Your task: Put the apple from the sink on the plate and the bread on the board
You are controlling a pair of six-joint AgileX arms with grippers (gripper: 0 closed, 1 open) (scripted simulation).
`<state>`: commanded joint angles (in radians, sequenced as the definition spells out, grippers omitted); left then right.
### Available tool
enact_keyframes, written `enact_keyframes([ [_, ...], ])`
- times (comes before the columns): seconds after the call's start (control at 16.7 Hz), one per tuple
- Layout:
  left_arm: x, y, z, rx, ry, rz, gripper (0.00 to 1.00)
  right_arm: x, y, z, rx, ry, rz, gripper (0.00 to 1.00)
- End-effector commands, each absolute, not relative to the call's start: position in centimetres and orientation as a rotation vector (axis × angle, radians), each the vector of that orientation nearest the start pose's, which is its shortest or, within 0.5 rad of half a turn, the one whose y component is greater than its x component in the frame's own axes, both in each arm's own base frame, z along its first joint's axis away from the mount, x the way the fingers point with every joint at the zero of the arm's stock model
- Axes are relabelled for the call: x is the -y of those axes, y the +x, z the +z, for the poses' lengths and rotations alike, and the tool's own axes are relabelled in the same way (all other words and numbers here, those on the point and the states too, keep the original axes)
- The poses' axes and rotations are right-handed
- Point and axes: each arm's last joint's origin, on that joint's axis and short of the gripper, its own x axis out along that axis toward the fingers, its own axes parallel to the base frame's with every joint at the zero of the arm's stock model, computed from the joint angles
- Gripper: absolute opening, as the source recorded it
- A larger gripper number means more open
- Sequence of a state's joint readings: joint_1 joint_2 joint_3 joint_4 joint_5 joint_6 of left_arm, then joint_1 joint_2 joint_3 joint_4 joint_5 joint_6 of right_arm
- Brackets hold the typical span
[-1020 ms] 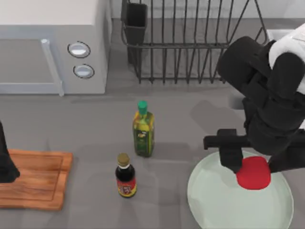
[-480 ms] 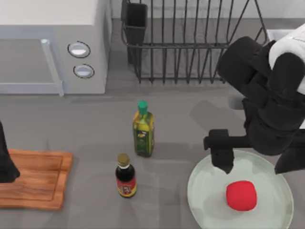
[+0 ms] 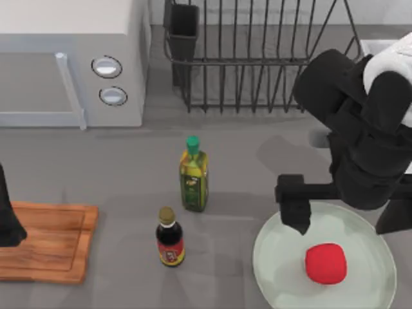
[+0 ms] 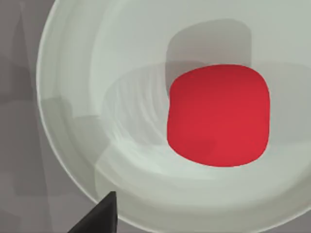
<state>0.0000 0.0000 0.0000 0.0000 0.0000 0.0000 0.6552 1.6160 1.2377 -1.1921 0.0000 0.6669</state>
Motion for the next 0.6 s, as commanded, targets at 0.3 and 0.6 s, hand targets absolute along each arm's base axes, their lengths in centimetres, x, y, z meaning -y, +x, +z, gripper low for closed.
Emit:
enact_keyframes([
  [0.3,0.1,10.6,16.0,0.0,0.0,0.0,1.0,-14.9,21.9,23.6,-1.454,0.068,0.053,1.0],
  [0.6,0.1,10.6,16.0,0.0,0.0,0.0,1.0,-8.8,18.3,24.6,-1.098,0.171,0.16,1.0],
])
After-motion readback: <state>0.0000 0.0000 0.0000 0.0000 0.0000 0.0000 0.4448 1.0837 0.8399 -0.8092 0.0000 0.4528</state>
